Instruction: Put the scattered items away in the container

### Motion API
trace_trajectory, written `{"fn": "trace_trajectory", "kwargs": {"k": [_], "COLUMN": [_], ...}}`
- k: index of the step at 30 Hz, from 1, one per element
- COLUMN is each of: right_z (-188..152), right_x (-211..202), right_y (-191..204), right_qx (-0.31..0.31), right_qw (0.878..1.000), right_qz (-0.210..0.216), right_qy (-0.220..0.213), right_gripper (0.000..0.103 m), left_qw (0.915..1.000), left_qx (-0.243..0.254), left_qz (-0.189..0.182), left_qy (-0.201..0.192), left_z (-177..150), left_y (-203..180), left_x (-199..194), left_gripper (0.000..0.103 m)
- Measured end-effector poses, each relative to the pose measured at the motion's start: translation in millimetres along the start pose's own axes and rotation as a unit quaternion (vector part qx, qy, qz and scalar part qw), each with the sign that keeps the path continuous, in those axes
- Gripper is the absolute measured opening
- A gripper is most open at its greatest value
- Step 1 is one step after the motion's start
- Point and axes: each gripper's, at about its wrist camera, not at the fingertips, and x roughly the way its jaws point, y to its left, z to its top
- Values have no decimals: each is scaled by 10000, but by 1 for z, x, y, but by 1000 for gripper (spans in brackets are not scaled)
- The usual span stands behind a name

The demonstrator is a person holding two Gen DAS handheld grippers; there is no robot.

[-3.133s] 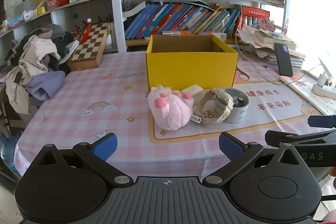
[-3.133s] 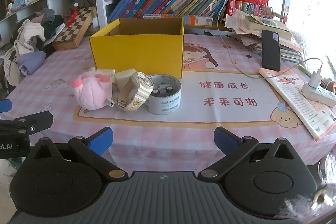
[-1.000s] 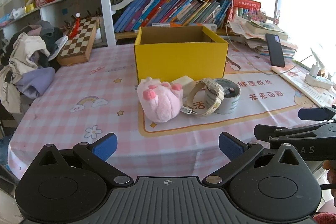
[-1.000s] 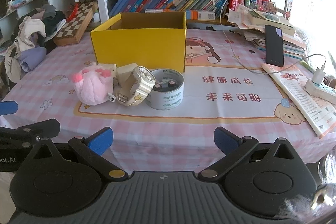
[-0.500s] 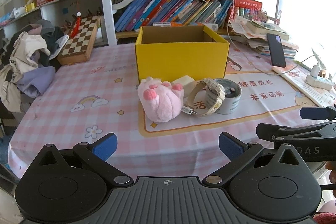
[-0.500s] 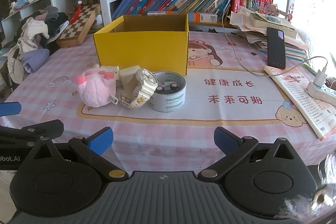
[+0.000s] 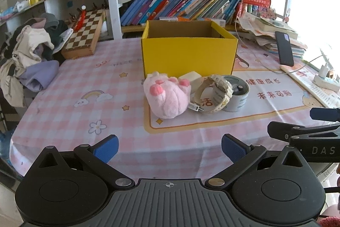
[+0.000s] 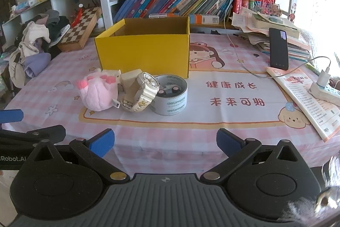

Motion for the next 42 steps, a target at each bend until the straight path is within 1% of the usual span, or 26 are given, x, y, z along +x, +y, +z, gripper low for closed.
{"fn": "trace_trajectory", "kwargs": {"k": [3, 7, 13, 30, 38, 42], "right_z": [0, 2, 3, 2, 3, 2], "right_x": [0, -2, 3, 5, 1, 0], "right_y": [1, -1, -2, -3, -5, -7], "right_qx": [-16, 27, 59, 73, 126, 183], "right_qw": [10000, 10000, 9999, 10000, 9999, 9998], "right_qz": [-13, 2, 82, 22, -63, -92], "right_qy": [32, -92, -42, 37, -47, -22], "right_gripper": [103, 103, 102, 103, 103, 103], "left_qw": [10000, 10000, 9999, 9998, 9999, 9998], "left_qx": [-2, 14, -22, -1, -57, -89], "left_qz": [-14, -14, -71, -167, -112, -120], "left_qy": [-15, -35, -67, -60, -110, -125], "left_z": [0, 1, 3, 3, 3, 2], "left_y": [0, 0, 2, 1, 4, 4], "left_x": [0, 0, 3, 3, 1, 0], "left_gripper": [103, 103, 103, 103, 103, 103]}}
